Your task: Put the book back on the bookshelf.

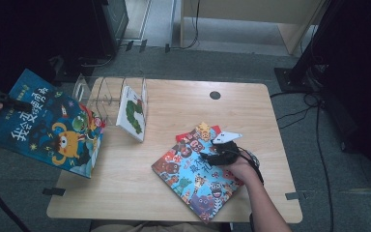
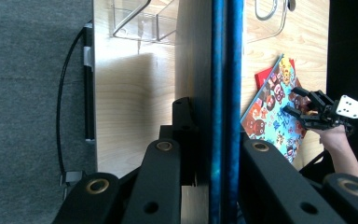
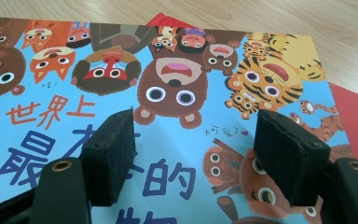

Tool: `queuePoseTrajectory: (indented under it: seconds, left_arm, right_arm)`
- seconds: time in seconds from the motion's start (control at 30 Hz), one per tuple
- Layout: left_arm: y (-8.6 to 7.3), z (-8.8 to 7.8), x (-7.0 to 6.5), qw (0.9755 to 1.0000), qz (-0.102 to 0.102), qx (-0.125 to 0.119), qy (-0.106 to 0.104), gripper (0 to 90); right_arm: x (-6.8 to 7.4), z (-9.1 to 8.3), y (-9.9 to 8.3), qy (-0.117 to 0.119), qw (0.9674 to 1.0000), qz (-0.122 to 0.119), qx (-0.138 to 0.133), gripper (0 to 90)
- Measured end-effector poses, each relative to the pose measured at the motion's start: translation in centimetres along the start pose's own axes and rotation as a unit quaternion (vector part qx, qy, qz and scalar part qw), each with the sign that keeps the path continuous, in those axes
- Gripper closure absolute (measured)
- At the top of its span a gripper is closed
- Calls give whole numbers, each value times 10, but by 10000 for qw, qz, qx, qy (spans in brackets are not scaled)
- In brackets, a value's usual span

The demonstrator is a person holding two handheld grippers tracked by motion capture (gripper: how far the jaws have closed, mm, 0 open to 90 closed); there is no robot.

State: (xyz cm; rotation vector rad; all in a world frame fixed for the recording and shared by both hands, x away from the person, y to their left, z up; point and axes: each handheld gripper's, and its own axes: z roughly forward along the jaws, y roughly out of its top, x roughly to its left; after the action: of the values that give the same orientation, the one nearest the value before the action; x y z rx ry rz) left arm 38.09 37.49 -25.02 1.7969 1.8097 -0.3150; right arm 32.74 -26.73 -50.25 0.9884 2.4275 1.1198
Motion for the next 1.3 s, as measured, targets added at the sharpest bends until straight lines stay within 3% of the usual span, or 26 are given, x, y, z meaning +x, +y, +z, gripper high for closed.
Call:
queuePoseTrajectory:
  seconds: [0.2, 0.73, 1.1, 1.3]
  left_arm:
    - [4, -5, 0, 9999, -43, -54, 73, 826]
    - [13, -15, -17, 9997, 67, -56, 246, 828]
    - [20, -17, -34, 9987, 158, -6, 481, 829]
    - [19, -18, -36, 9982, 166, 28, 573, 829]
  right_arm:
    - [0, 0, 0, -1, 10000, -12, -7, 293]
    - [0, 0, 0, 1, 10000, -10, -8, 293]
    - [0, 0, 0, -1, 10000, -7, -4, 302]
    - [0, 0, 0, 0, 10000, -7, -3, 302]
